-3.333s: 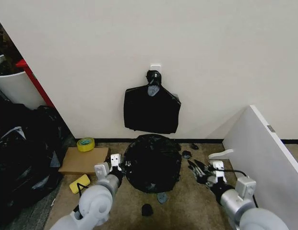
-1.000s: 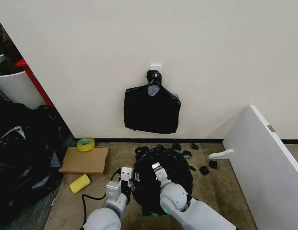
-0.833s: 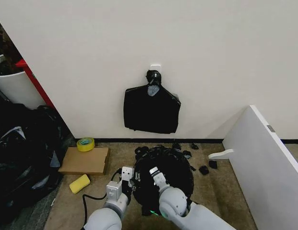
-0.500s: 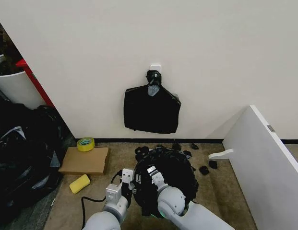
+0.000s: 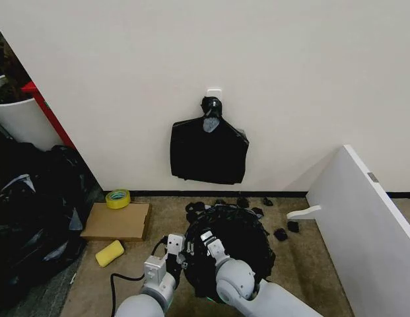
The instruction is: Place the garbage bag over the trash bin.
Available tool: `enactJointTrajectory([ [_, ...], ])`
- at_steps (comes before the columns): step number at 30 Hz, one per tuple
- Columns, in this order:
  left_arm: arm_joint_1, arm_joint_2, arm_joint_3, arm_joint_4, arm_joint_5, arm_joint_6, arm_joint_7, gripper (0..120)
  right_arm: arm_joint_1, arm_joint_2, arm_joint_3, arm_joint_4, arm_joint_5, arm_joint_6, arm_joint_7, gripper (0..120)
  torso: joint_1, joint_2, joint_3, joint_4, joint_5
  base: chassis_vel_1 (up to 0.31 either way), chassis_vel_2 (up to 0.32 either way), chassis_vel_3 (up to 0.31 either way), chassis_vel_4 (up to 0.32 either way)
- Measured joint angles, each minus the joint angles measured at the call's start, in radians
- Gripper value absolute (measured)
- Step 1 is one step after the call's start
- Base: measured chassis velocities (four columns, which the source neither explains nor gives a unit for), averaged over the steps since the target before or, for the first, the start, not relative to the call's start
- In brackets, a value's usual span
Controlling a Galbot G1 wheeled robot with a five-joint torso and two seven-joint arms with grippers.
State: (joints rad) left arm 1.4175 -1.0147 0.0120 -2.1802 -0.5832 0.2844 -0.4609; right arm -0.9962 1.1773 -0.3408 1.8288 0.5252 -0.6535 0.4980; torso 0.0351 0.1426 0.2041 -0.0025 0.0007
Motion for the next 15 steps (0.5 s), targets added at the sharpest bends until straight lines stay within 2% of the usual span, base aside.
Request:
enactJointTrajectory([
  [2,-0.008,-0.004,-0.001,0.007,-0.017,0.003,-0.007,1,-0.008,-0.012,0.008,0.032,0.017,0.002,-0.010,0,0.000,0.000,0.000,-0.0001,-0.0001,0.000,0.000,0.000,0.000],
  [4,-0.029,-0.014,-0.001,0.024,-0.055,0.013,-0.026,1,-0.024,-0.033,0.026,0.091,0.070,0.002,-0.012,5,0.000,0.000,0.000,-0.0001,0.0000,0.000,0.000,0.000,0.000],
  [9,-0.089,-0.046,-0.003,0.067,-0.181,0.047,-0.083,1,-0.073,-0.084,0.097,0.207,0.123,0.016,-0.047,26,0.000,0.000,0.000,-0.0002,0.0000,0.000,0.000,0.000,0.000],
  [11,-0.101,-0.052,-0.005,0.078,-0.205,0.052,-0.097,1,-0.088,-0.096,0.119,0.231,0.124,0.024,-0.066,30,0.000,0.000,0.000,-0.0001,0.0000,0.000,0.000,0.000,0.000],
  [15,-0.145,-0.072,-0.023,0.115,-0.317,0.079,-0.155,1,-0.179,-0.138,0.238,0.329,0.146,0.117,-0.128,48,0.000,0.000,0.000,-0.0005,-0.0003,0.000,0.000,0.000,0.000],
])
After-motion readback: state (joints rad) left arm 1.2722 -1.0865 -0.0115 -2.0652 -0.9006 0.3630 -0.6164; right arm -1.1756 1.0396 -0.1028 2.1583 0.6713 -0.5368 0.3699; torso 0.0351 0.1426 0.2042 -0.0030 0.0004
